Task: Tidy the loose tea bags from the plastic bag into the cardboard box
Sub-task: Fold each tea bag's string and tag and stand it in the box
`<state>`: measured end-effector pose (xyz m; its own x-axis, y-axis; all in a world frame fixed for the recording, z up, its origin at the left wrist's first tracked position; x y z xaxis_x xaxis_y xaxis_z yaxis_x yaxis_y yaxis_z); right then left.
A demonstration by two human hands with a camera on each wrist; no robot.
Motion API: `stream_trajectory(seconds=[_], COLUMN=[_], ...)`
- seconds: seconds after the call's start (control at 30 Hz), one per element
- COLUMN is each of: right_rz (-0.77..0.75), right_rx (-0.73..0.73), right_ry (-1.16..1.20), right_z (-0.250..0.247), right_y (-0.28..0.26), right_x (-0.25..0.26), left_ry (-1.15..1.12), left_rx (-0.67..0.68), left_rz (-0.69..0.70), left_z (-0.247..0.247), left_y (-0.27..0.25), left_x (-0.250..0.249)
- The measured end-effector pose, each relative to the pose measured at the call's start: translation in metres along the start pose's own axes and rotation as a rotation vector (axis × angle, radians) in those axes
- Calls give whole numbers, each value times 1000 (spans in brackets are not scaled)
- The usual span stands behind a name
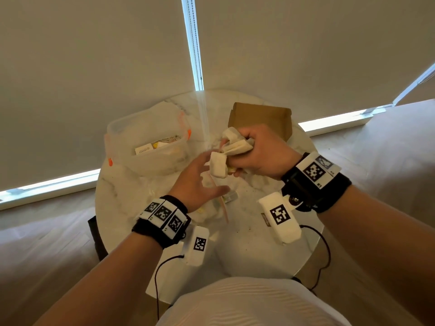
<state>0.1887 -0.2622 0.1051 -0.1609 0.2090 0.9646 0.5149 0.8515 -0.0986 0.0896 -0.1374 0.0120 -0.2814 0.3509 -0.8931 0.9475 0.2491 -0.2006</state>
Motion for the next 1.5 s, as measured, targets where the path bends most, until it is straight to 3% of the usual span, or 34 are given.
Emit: stream_trajectory(seconds=[0.2, 0.37, 0.43, 0.6, 0.7, 0.83, 0.93, 1.07, 1.2, 1.33, 1.5], right_rz=[-105, -148, -159, -115, -58, 0, 25, -79, -141, -41, 37], right_rx=[-28, -30, -26, -18, -16, 4, 35, 7, 32, 91, 63], right_ry=[56, 71, 106, 79, 53, 30, -37, -390, -547, -668, -676], right_z=[-9, -12, -11, -11, -6, 13, 24, 30, 35, 33, 27], right_y=[-5, -8, -9, -2, 3, 9, 15, 19, 19, 24, 28], right_x=[33, 48, 52, 40, 23, 3, -7, -10, -13, -21, -25], left_ry=[83, 106, 84, -454, -823, -986, -1042, -1048, -1079, -1101, -1108], left_rx=[53, 242, 245, 298, 398, 493, 440, 271, 141, 132, 98], left_rz=[-47, -14, -47, -272, -198, -55, -49, -130, -180, -195, -196], left_z=[6, 19, 22, 16, 7, 3, 3, 6, 6, 7, 7], left_y=[12, 4, 1, -9, -8, -10, -8, -8, -9, -7, -4], left_x=[-2, -2, -1, 1, -5, -22, -29, -27, -25, -26, -25])
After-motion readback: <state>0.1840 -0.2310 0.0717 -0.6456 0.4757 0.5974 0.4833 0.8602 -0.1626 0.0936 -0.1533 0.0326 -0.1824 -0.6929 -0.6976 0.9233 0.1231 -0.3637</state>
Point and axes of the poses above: each hand's wrist, its own y-axis towards the middle knuckle, its own z-axis out of the palm, x = y × z, the point moved 5 cm from there along y, towards the middle knuckle, and after that the axes turned 2 degrees about x, right-handed, at the moved point
